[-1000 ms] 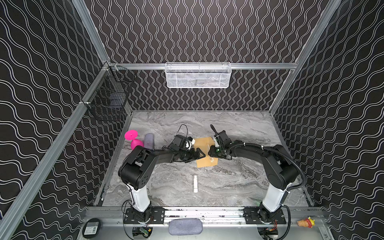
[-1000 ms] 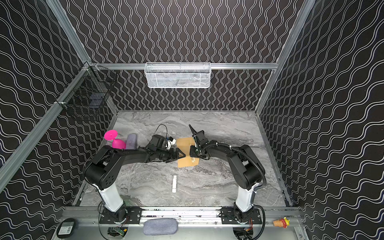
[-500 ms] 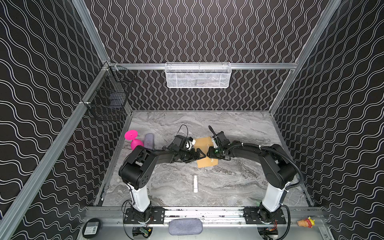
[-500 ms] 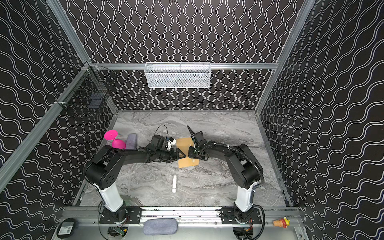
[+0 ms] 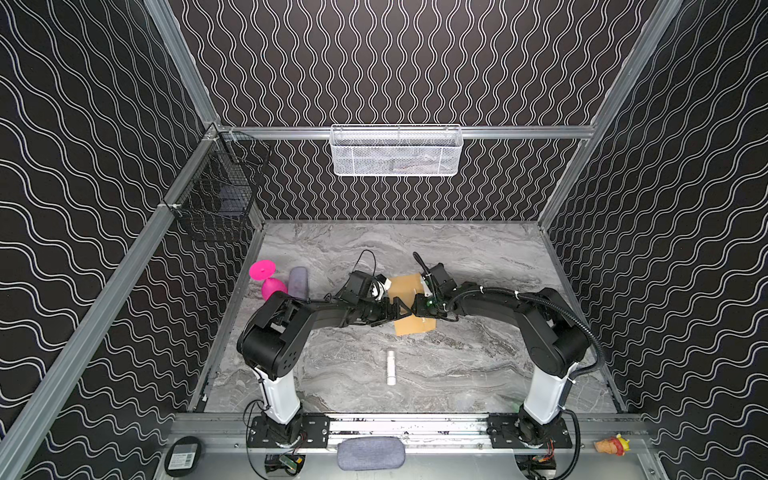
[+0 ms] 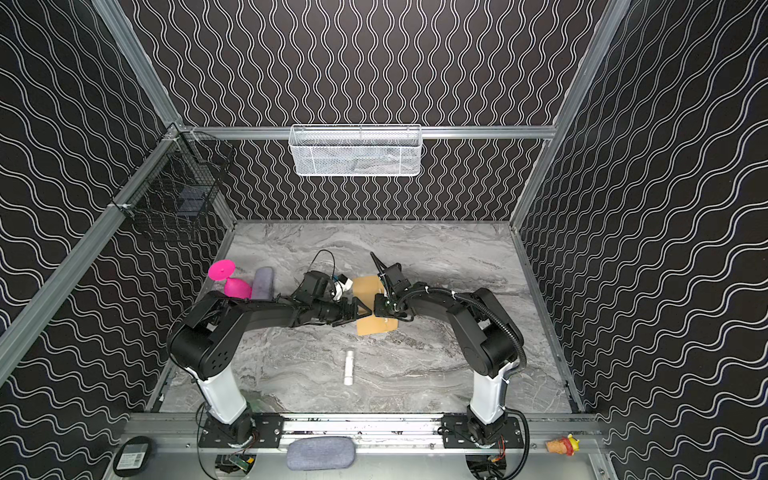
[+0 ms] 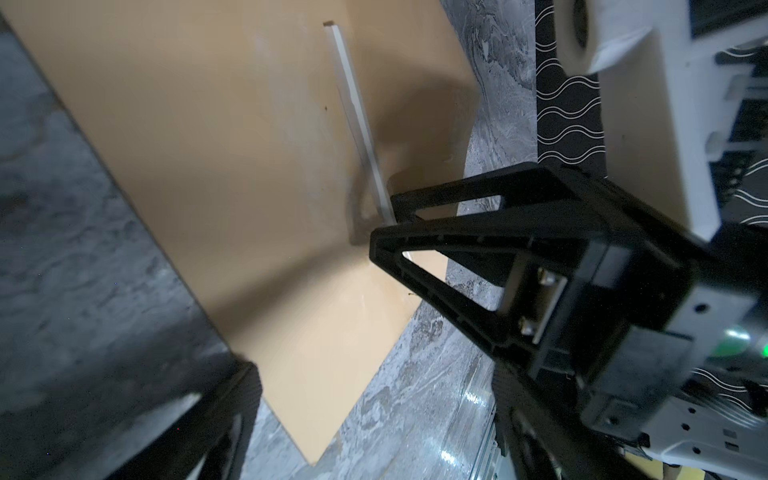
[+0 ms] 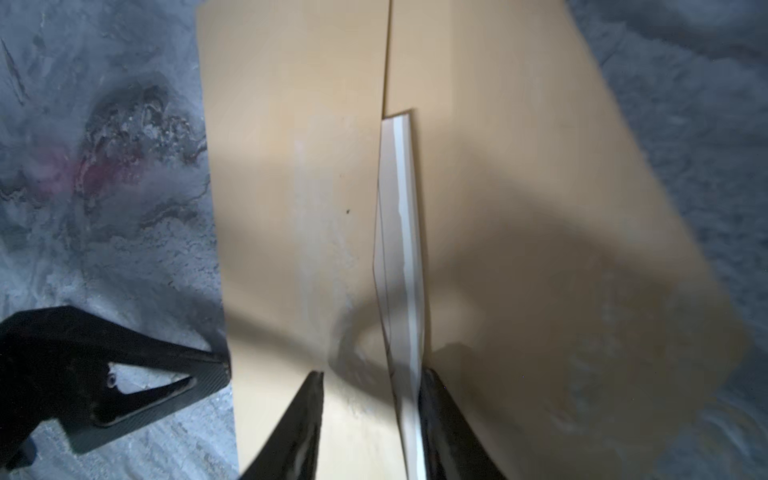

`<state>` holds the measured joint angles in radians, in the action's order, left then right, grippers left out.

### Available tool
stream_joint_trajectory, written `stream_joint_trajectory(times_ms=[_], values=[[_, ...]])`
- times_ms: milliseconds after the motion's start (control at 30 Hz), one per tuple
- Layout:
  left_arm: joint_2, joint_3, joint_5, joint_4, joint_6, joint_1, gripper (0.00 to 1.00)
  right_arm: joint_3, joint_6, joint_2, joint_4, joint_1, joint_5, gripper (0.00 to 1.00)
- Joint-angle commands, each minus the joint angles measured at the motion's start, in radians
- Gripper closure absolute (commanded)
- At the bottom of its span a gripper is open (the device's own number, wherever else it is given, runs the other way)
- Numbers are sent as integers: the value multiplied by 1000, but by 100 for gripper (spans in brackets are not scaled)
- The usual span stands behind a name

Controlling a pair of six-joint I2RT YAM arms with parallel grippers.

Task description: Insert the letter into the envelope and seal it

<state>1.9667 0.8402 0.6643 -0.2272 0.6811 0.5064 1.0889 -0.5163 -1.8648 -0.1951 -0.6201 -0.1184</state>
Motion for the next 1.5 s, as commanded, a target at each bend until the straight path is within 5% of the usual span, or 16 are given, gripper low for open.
stream_joint_trajectory(times_ms=[0, 167, 1133, 1467], values=[[0, -10, -29, 69, 13, 5, 8, 16, -1, 18, -29, -4, 4, 60], [-2, -9, -34, 77, 5, 5, 8, 30, 41, 46, -62, -3, 110, 57], [4, -11, -29, 66, 11, 6, 8, 101, 56, -81, -7, -16, 21, 53], [-75, 35, -89, 147, 3, -21, 8, 43, 87, 128, -67, -21, 153, 52]])
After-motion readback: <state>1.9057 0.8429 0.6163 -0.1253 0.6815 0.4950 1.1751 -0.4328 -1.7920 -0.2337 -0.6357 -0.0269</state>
